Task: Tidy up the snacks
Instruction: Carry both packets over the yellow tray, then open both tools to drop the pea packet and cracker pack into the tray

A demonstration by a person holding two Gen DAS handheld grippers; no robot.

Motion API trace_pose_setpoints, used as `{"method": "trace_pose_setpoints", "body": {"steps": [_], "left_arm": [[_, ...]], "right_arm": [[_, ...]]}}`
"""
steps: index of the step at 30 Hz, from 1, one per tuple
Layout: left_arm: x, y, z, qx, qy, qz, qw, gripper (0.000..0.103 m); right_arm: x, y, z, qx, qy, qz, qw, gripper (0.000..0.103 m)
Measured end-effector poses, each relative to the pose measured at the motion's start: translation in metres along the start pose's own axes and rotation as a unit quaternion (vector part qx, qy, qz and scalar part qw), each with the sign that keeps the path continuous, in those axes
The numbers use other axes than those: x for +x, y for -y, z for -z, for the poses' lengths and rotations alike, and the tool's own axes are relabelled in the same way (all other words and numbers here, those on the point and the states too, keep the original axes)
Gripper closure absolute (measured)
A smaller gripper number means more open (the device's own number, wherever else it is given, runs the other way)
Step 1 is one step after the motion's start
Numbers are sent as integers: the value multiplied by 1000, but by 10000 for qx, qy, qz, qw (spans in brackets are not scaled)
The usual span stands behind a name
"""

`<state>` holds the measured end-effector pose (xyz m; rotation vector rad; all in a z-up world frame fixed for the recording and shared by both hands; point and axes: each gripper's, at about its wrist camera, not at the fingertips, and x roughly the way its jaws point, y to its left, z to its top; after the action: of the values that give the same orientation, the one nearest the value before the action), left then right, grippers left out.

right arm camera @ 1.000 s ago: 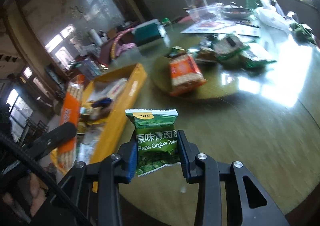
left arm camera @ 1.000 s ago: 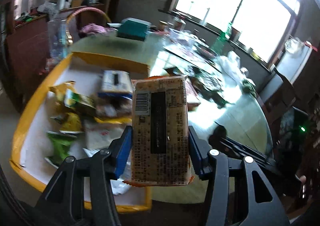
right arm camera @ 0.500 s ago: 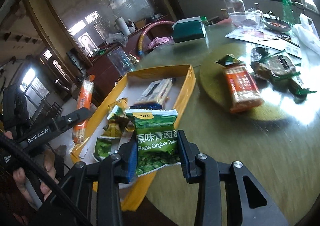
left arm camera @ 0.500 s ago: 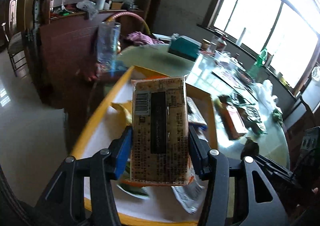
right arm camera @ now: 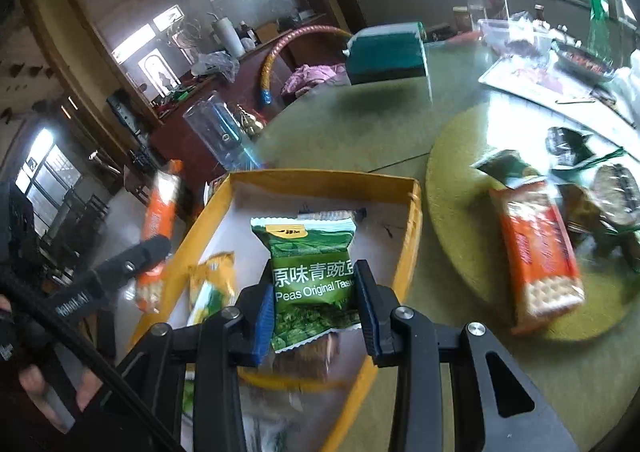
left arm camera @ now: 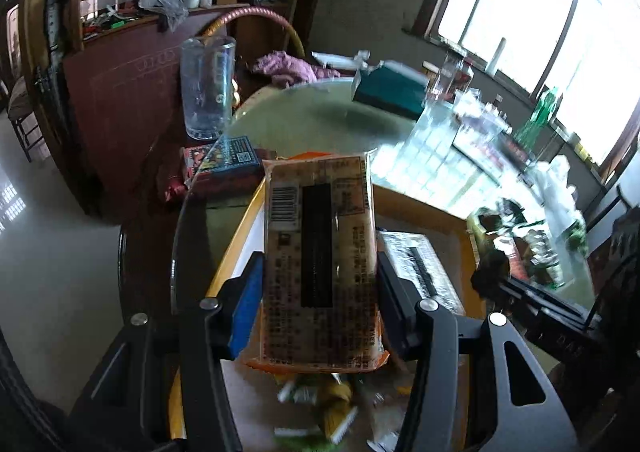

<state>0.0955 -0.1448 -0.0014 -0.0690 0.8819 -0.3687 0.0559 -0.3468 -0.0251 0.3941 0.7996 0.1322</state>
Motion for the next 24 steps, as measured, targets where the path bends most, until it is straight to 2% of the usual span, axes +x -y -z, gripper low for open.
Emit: {"method": "trace_pose_setpoints", "body": {"steps": [3, 7, 13, 14, 15, 16, 18, 20, 22, 24], "left_arm": [[20, -3, -7, -26, -201, -40, 9998, 48], [40, -4, -8, 52, -442, -238, 9987, 48], [54, -7, -7, -3, -656, -327, 9973, 48], [56, -7, -6, -9, -714, -352, 9968, 45], [58, -7, -6, 7, -780, -374, 9963, 41], [58, -6, -5, 7, -814, -367, 9960, 40], [52, -5, -4, -11, -764, -361, 9964, 36], [40, -4, -2, -80, -569, -285, 9979, 27], [28, -2, 2, -137, -384, -205, 9990, 19], [18, 1, 10, -190, -268, -101, 9994, 16]], "right_arm": [[15, -7, -7, -264, 45, 359, 9990, 67], [33, -2, -8, -91, -229, 342, 9991, 67], [35, -3, -6, -97, -214, 379, 9990, 64], [35, -3, -6, -72, -222, 404, 9989, 64], [36, -4, -6, -40, -232, 437, 9988, 61], [36, -4, -7, -36, -234, 422, 9988, 50], [35, -6, -7, -77, -206, 401, 9990, 40], [24, -5, -6, -41, -31, 407, 9992, 38], [10, -4, -5, 4, 127, 305, 9995, 29], [-13, 0, 1, 116, 342, -129, 9993, 29]]}}
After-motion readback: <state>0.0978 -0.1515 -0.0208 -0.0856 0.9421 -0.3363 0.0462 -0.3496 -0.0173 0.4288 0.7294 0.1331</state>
